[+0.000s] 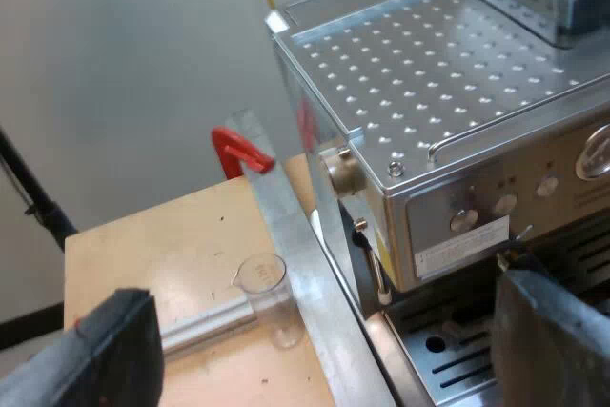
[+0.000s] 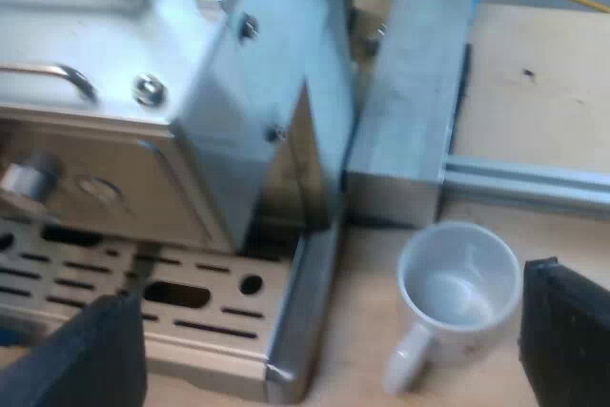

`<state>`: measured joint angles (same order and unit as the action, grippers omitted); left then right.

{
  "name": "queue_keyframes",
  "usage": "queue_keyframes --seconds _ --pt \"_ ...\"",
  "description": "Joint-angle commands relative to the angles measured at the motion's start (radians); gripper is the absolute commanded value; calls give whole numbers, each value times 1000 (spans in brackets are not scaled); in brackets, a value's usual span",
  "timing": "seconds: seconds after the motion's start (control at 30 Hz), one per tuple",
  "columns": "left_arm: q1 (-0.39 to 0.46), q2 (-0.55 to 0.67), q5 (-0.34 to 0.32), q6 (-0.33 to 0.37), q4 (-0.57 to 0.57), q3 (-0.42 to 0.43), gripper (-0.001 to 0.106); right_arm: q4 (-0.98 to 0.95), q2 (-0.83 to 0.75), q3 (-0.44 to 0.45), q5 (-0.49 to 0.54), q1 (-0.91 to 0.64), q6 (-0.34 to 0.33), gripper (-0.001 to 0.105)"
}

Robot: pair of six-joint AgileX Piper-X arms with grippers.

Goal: Put the handle in the coffee machine

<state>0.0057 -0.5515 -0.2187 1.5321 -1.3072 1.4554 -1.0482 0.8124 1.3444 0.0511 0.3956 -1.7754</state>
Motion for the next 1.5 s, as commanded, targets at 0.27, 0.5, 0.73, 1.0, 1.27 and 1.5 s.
queue_keyframes --seconds 0.27,0.5,0.73,1.0,1.27,1.5 --pt "51 113 -47 21 -25 -59 72 -81 -93 -6 163 -3 -38 80" --pt "51 236 -48 21 -25 -185 72 -70 -268 -120 170 -3 -38 80" --pt "51 357 -48 18 -22 -296 72 -70 -467 -242 175 -3 -67 80" --pt "51 513 -48 12 -23 -374 72 -70 -666 -363 184 -3 -78 80" --pt "61 638 -48 12 -25 -409 72 -81 -796 -433 182 -3 -87 80" --pt "53 691 -45 12 -27 -456 72 -109 -859 -453 182 -3 -87 80"
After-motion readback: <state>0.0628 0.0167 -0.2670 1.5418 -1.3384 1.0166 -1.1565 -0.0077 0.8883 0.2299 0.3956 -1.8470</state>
